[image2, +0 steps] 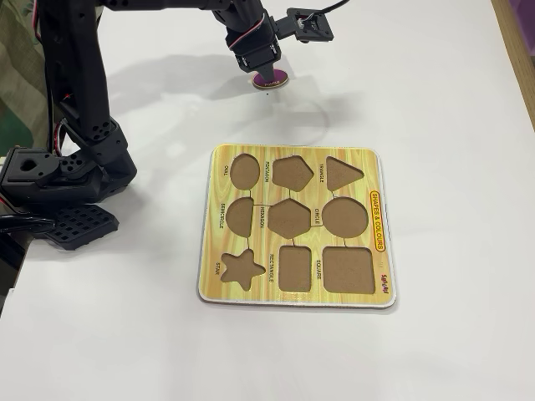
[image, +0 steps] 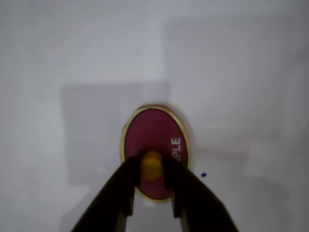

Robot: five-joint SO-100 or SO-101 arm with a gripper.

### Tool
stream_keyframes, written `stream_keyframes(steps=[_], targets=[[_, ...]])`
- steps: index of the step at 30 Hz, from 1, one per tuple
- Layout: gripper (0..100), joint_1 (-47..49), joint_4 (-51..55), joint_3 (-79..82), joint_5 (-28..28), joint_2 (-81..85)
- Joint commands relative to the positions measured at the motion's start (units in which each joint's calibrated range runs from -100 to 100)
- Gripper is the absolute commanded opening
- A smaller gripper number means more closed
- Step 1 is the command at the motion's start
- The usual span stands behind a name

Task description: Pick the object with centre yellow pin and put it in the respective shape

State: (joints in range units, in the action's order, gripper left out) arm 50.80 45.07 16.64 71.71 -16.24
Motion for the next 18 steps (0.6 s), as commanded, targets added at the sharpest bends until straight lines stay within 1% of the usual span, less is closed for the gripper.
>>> stream_keyframes(steps=[1, 5, 10, 18], targets=[[1, -0.6, -0.1, -0.4, -0.3, 0.7], [1, -1.1, 0.3, -0.3, -0.1, 1.6], [1, -3.7, 0.3, 2.1, -0.2, 6.8], [1, -6.4, 0.3, 12.0, -0.3, 17.0]])
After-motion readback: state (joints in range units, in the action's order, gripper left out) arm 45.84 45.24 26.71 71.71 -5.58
